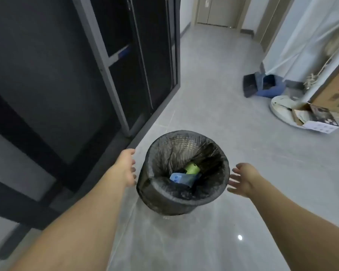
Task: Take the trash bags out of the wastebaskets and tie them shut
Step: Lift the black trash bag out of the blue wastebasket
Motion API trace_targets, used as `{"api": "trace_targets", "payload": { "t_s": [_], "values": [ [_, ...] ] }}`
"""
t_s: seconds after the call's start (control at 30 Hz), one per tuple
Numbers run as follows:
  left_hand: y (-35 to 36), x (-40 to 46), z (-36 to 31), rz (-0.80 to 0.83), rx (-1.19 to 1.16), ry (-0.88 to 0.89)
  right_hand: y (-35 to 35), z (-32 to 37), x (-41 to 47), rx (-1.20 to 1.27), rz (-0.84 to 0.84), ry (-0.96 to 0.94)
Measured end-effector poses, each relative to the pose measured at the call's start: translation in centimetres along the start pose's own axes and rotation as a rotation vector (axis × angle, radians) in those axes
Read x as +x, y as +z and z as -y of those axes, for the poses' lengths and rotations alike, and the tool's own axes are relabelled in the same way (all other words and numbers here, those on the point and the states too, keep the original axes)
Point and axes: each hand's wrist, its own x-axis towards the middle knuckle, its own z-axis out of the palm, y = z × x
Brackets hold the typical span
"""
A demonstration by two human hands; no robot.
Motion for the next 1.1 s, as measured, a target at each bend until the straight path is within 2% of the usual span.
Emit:
{"api": "trace_targets", "payload": {
  "t_s": [0.17, 0.3, 0.37, 0.53, 0.77, 0.93, 1.1],
  "values": [
    [0.4, 1.3, 4.1, 0.069, 0.005, -0.094, 1.4, -3.7, 4.5, 0.052, 0.127, 0.111],
    [0.4, 2.6, 5.8, 0.029, 0.060, -0.086, 2.4, -5.1, 6.5, -0.005, 0.318, 0.048],
    [0.1, 3.3, 6.1, -0.005, 0.079, -0.071, 2.4, -5.7, 7.9, -0.058, 0.300, 0.079],
    [-0.3, 2.6, 5.8, 0.035, 0.089, -0.008, 2.4, -6.7, 8.3, -0.087, 0.196, 0.150],
    [-0.4, 0.9, 6.6, 0.022, 0.087, 0.020, 2.3, -7.6, 6.0, 0.002, 0.147, 0.134],
    [-0.8, 0.1, 7.5, -0.010, 0.021, 0.015, 1.1, -7.9, 4.6, 0.127, 0.151, 0.193],
    [-0.4, -2.1, 8.7, -0.007, -0.020, 0.004, -0.1, -8.5, 3.4, 0.101, 0.138, 0.223]
  ]
}}
